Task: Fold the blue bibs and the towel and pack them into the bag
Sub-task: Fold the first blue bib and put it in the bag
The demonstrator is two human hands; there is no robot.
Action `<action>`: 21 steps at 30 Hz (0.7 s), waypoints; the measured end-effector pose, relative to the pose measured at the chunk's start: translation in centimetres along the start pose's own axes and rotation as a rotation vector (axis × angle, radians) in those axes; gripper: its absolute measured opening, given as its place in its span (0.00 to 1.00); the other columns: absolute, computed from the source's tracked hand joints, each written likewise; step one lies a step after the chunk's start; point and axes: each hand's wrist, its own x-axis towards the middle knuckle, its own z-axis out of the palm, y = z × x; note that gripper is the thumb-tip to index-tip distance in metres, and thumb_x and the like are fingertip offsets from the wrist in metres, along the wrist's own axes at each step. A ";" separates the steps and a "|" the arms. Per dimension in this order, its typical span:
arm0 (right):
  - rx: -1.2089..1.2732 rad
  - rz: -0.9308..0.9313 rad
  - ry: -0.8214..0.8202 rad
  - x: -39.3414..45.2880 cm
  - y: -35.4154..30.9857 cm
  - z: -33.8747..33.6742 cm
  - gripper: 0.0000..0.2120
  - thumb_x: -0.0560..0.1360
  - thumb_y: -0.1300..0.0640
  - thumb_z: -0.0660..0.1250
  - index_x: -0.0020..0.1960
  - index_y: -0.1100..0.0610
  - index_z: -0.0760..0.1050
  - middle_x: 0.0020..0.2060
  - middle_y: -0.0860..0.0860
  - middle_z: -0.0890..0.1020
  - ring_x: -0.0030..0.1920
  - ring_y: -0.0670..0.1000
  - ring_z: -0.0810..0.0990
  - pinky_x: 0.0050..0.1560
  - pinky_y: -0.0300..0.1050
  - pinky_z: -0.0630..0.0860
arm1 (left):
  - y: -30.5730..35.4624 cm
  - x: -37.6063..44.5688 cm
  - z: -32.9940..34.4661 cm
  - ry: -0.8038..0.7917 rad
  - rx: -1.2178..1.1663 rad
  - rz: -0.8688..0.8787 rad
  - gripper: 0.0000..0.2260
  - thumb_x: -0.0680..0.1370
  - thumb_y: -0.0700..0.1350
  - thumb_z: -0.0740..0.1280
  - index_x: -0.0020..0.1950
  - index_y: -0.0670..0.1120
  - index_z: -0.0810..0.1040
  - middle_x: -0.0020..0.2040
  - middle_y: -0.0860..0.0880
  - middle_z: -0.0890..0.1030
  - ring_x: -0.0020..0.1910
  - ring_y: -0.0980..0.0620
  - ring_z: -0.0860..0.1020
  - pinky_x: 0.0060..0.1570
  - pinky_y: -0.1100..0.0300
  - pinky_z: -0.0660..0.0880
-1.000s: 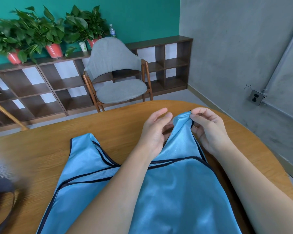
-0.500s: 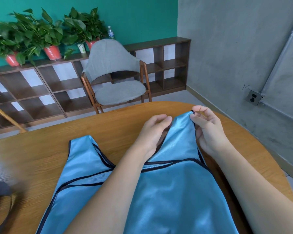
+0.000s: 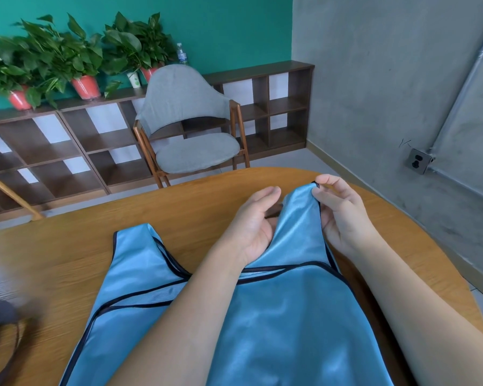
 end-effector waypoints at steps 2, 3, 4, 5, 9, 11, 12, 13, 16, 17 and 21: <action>-0.003 -0.002 0.010 0.0 0.0 0.1 0.08 0.80 0.67 0.65 0.52 0.54 0.78 0.46 0.54 0.80 0.46 0.51 0.79 0.50 0.43 0.79 | 0.2 0.2 -0.1 0.063 -0.121 0.075 0.23 0.79 0.39 0.71 0.73 0.42 0.71 0.64 0.36 0.79 0.51 0.44 0.85 0.54 0.49 0.82; -0.006 -0.003 0.018 0.0 0.0 0.1 0.08 0.80 0.67 0.66 0.52 0.54 0.78 0.46 0.54 0.80 0.47 0.51 0.79 0.50 0.44 0.79 | 0.3 0.4 -0.2 0.097 -0.164 0.105 0.22 0.78 0.36 0.71 0.71 0.40 0.72 0.60 0.36 0.82 0.53 0.43 0.85 0.56 0.50 0.82; -0.015 -0.004 0.026 0.0 0.1 0.1 0.08 0.80 0.67 0.66 0.51 0.54 0.78 0.46 0.54 0.80 0.47 0.51 0.79 0.51 0.44 0.78 | 0.3 0.5 -0.3 0.123 -0.189 0.127 0.21 0.78 0.33 0.70 0.70 0.39 0.73 0.57 0.36 0.83 0.54 0.43 0.85 0.57 0.51 0.82; -0.032 -0.004 0.031 0.1 0.1 0.0 0.08 0.79 0.66 0.66 0.51 0.54 0.78 0.46 0.54 0.80 0.48 0.51 0.80 0.53 0.46 0.78 | 0.3 0.6 -0.4 0.137 -0.198 0.144 0.20 0.78 0.32 0.69 0.70 0.39 0.74 0.55 0.37 0.84 0.54 0.44 0.85 0.56 0.52 0.82; -0.142 -0.029 0.039 0.1 0.3 0.1 0.07 0.80 0.65 0.67 0.51 0.53 0.79 0.46 0.52 0.83 0.50 0.52 0.82 0.53 0.48 0.79 | 0.2 0.7 -0.6 0.156 -0.150 0.249 0.21 0.76 0.29 0.70 0.67 0.44 0.77 0.60 0.40 0.83 0.56 0.46 0.84 0.55 0.55 0.82; -0.196 -0.048 0.047 0.1 0.4 0.0 0.07 0.80 0.64 0.67 0.51 0.54 0.80 0.46 0.51 0.83 0.49 0.51 0.82 0.50 0.46 0.79 | -0.3 0.8 -0.5 0.237 -0.096 0.332 0.20 0.75 0.28 0.71 0.63 0.45 0.81 0.58 0.42 0.84 0.57 0.47 0.84 0.58 0.56 0.81; -0.231 -0.062 0.048 0.2 0.5 -0.1 0.07 0.80 0.64 0.67 0.51 0.54 0.81 0.46 0.51 0.84 0.49 0.52 0.82 0.50 0.46 0.78 | -0.6 1.0 -0.5 0.294 -0.045 0.378 0.19 0.74 0.27 0.71 0.60 0.45 0.82 0.56 0.44 0.85 0.57 0.48 0.84 0.59 0.57 0.80; -0.283 -0.085 0.051 0.3 0.6 -0.3 0.07 0.80 0.63 0.67 0.50 0.54 0.81 0.47 0.51 0.84 0.50 0.52 0.82 0.51 0.47 0.79 | -1.1 1.1 -0.5 0.343 0.017 0.424 0.18 0.74 0.27 0.71 0.56 0.46 0.84 0.55 0.46 0.86 0.57 0.50 0.84 0.59 0.58 0.79; -0.512 -0.195 0.100 0.3 1.2 -0.5 0.08 0.80 0.62 0.67 0.51 0.51 0.83 0.49 0.47 0.85 0.51 0.46 0.83 0.54 0.43 0.78 | -2.2 1.1 -0.4 0.415 0.253 0.561 0.17 0.75 0.29 0.71 0.50 0.52 0.86 0.53 0.52 0.86 0.54 0.59 0.83 0.59 0.63 0.78; -0.602 -0.247 0.126 0.2 1.3 -0.4 0.09 0.81 0.63 0.66 0.52 0.51 0.83 0.49 0.46 0.85 0.49 0.42 0.82 0.52 0.38 0.78 | -2.5 1.1 -0.5 0.439 0.378 0.614 0.17 0.75 0.30 0.71 0.49 0.53 0.86 0.54 0.54 0.86 0.53 0.62 0.83 0.59 0.66 0.77; -1.163 -0.370 0.111 0.6 2.3 -1.2 0.12 0.81 0.62 0.64 0.60 0.52 0.81 0.56 0.49 0.80 0.53 0.47 0.79 0.56 0.29 0.70 | -3.0 1.6 -1.6 0.413 1.169 0.661 0.14 0.78 0.34 0.68 0.57 0.48 0.86 0.68 0.51 0.79 0.62 0.56 0.79 0.59 0.81 0.62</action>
